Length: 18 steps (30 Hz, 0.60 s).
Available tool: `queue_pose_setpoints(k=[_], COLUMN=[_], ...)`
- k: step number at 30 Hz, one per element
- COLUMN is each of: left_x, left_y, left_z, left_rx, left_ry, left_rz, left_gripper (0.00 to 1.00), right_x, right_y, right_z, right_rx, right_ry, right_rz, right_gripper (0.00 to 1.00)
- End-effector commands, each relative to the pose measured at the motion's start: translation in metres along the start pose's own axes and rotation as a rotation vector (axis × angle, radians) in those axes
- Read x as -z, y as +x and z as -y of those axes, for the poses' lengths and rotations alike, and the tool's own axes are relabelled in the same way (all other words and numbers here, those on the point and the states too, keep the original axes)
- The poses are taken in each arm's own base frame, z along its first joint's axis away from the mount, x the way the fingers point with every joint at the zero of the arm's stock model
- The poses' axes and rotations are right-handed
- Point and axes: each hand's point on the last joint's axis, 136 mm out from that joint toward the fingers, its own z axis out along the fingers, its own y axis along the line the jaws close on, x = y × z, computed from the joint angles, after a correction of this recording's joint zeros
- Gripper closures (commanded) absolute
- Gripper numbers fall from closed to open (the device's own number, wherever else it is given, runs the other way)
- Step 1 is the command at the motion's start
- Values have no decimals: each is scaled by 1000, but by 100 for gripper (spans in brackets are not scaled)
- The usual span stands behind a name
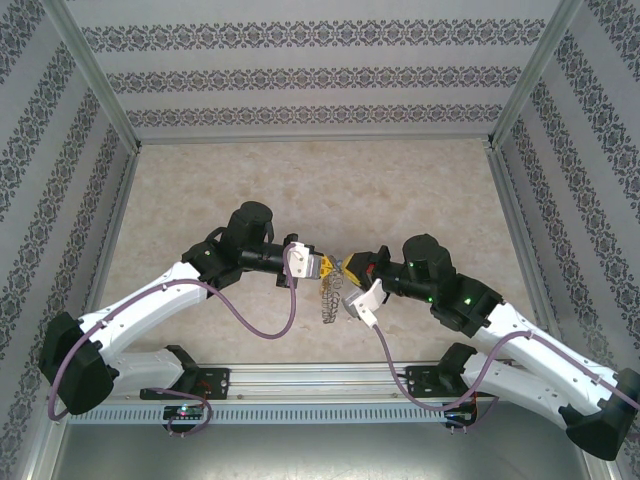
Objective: Put the keys on the keyring
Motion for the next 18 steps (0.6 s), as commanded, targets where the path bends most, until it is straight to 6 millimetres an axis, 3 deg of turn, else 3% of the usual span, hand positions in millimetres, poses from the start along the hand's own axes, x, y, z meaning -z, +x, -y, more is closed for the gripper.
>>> queue_pose_setpoints(k=[1, 18], left_x=[5, 3], left_y=[-17, -11], left_z=[-15, -22], left_rx=[-39, -12], left_ry=[-32, -64], left_rz=[44, 20], left_gripper=[100, 100], right_x=[0, 5], right_y=[-8, -18], right_z=[8, 22], right_rx=[17, -38], right_ry=[19, 46], right_rz=[28, 58], right_gripper=[100, 100])
